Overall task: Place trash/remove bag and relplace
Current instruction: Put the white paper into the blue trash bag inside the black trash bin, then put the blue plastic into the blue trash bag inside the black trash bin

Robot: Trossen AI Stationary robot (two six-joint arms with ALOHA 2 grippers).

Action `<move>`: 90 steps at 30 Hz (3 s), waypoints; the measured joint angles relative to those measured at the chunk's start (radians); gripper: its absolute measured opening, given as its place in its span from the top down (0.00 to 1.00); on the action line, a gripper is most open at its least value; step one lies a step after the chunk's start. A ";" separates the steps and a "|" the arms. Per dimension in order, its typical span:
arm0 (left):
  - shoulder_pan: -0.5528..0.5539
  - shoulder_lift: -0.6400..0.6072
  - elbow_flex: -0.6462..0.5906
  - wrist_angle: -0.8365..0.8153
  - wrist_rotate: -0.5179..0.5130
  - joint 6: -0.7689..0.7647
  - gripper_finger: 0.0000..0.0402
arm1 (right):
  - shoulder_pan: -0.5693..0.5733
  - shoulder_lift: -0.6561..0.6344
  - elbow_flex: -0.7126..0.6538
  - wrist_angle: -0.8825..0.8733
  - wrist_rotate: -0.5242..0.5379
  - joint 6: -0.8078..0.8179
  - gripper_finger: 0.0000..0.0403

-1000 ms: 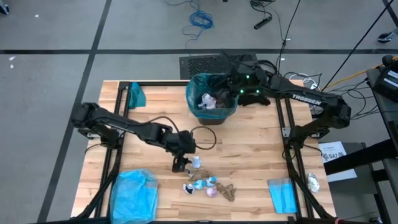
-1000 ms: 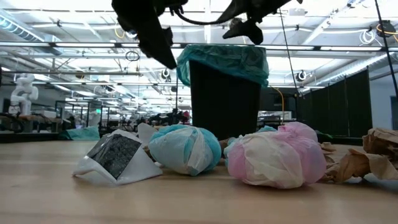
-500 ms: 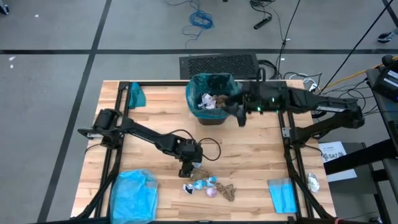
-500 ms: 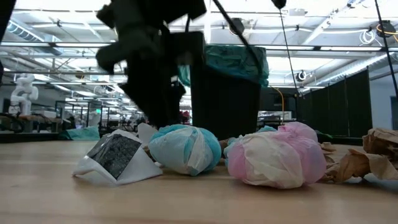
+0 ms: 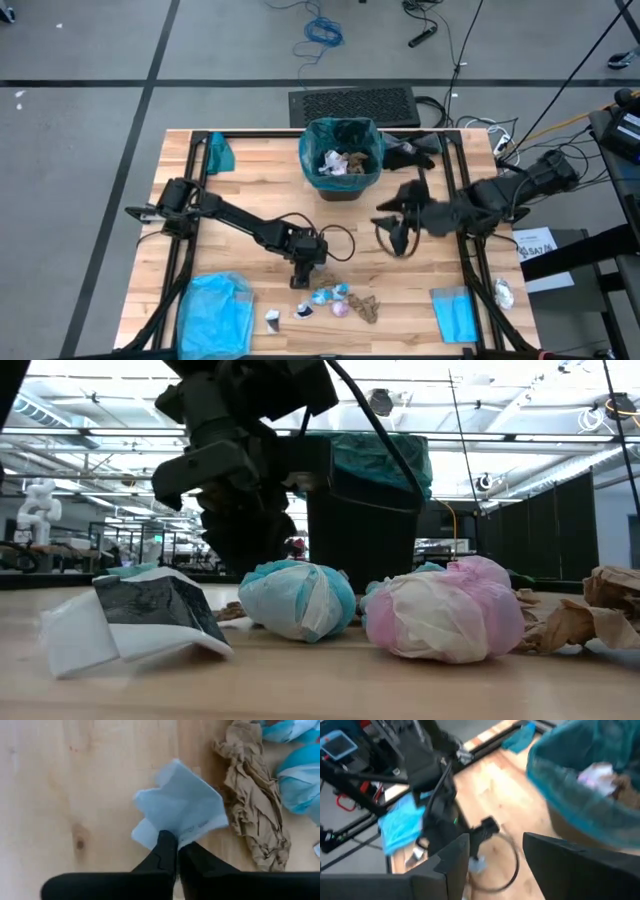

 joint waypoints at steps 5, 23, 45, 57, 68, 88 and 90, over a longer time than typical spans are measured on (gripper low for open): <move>0.003 -0.091 0.027 -0.064 -0.013 -0.019 0.99 | 0.092 0.046 0.000 -0.027 0.024 0.045 0.62; 0.295 -0.482 0.274 -0.115 -0.174 0.298 1.00 | 0.130 0.246 0.000 0.101 0.022 0.045 0.68; 0.546 -0.459 0.336 -0.171 0.323 0.235 0.45 | 0.087 0.549 0.000 0.284 -0.285 -0.183 0.50; 0.332 -0.651 0.392 -0.370 0.188 0.110 0.47 | 0.084 0.701 -0.001 0.353 -0.457 -0.199 0.46; 0.151 -0.671 0.391 -0.417 0.074 -0.020 0.47 | 0.043 0.831 0.004 0.469 -0.442 -0.189 0.52; 0.074 -0.672 0.359 -0.487 -0.036 -0.048 0.47 | -0.033 0.613 -0.001 0.376 -0.372 -0.225 1.00; 0.054 -0.665 0.326 -0.487 -0.036 -0.049 0.47 | -0.033 0.574 -0.001 0.370 -0.341 -0.249 0.98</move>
